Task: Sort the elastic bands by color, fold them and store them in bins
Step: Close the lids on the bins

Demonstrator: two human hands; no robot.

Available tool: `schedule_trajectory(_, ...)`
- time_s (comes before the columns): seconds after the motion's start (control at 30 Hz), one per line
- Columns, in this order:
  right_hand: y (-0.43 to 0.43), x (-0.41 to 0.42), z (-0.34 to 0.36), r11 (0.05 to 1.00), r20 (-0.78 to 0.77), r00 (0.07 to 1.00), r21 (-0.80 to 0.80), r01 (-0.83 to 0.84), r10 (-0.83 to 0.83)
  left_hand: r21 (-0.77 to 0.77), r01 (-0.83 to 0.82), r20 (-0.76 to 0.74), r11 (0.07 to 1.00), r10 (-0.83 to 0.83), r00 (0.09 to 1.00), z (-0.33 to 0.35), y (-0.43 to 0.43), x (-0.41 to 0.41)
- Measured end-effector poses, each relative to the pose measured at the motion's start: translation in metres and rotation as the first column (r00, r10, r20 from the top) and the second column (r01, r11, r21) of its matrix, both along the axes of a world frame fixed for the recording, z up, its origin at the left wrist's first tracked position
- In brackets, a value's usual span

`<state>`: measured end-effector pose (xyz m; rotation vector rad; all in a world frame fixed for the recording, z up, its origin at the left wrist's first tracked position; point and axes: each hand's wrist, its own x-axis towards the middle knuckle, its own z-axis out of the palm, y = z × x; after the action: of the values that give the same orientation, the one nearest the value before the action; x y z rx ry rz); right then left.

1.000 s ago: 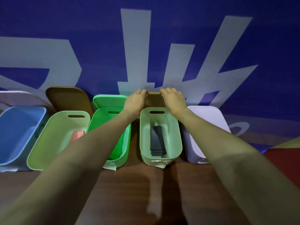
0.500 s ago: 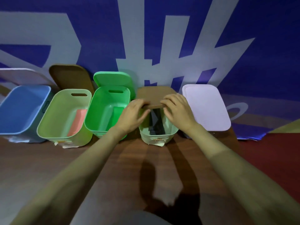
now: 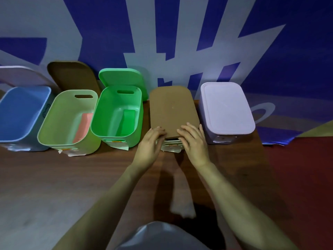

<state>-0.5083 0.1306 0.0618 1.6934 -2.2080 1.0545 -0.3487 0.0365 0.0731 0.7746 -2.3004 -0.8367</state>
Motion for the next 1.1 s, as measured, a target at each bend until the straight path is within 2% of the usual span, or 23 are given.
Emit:
schedule_trajectory(0.23,0.011,0.011,-0.011,1.0,0.054,0.999,-0.015,-0.006,0.007,-0.08,-0.04,0.039,0.996,0.044,0.998,-0.018,0.012,-0.001)
schedule_trajectory(0.53,0.022,0.013,-0.019,0.998,0.141,0.989,0.026,-0.057,0.052,-0.092,-0.108,0.041,0.99,0.112,0.993,-0.02,0.014,-0.005)
schedule_trajectory(0.7,0.021,0.006,-0.01,0.998,0.028,0.998,0.025,-0.055,0.054,-0.174,-0.158,0.114,0.972,0.179,0.977,-0.008,-0.01,-0.02)
schedule_trajectory(0.77,0.014,-0.004,0.005,0.999,0.041,0.999,0.02,-0.034,0.033,-0.226,-0.186,0.174,0.956,0.227,0.958,-0.003,-0.017,-0.033)
schedule_trajectory(0.83,-0.007,-0.021,0.023,0.998,0.112,0.993,0.062,0.028,-0.035,-0.295,-0.216,0.237,0.931,0.29,0.927,0.0,-0.017,-0.048)
schedule_trajectory(0.93,-0.053,-0.051,0.036,0.973,0.208,0.969,0.216,0.084,-0.13,-0.389,-0.254,0.338,0.885,0.394,0.855,-0.001,-0.003,-0.07)
schedule_trajectory(1.1,-0.107,-0.072,0.029,0.913,0.248,0.966,0.407,-0.032,-0.076,-0.435,-0.238,0.366,0.868,0.412,0.835,-0.011,0.007,-0.078)
